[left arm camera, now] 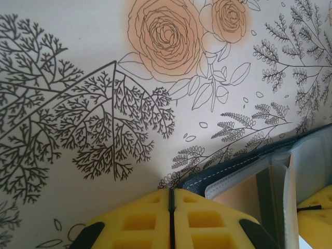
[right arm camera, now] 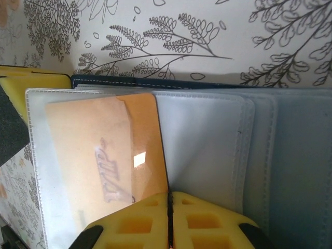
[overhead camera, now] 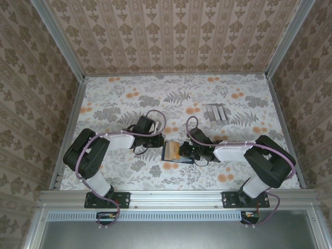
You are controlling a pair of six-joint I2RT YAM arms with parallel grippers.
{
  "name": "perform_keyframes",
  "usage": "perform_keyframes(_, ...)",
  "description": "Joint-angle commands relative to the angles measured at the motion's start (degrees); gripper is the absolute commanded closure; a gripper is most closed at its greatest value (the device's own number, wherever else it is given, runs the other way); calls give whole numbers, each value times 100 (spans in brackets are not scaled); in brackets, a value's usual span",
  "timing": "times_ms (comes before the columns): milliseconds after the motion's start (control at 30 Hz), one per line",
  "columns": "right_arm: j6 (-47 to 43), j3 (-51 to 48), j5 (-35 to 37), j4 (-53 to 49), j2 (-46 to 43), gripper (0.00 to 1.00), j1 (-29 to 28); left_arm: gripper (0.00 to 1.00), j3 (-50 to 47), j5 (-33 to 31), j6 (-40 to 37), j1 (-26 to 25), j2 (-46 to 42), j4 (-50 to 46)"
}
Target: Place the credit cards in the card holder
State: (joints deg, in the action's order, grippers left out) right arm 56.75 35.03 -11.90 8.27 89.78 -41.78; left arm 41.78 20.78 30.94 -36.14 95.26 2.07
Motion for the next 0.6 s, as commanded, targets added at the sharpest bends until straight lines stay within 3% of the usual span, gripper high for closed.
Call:
perform_keyframes(0,-95,212,166,-457,125,90,-117,91,-186,221,64,-159,-59,-766)
perform_keyframes(400,124,420,200,-296,354,91,-340,92,-171,309,357,-452,129,-446)
perform_keyframes(567,274,453,250,-247,336,84,-390,92,-273,252,422,-474,107,-404)
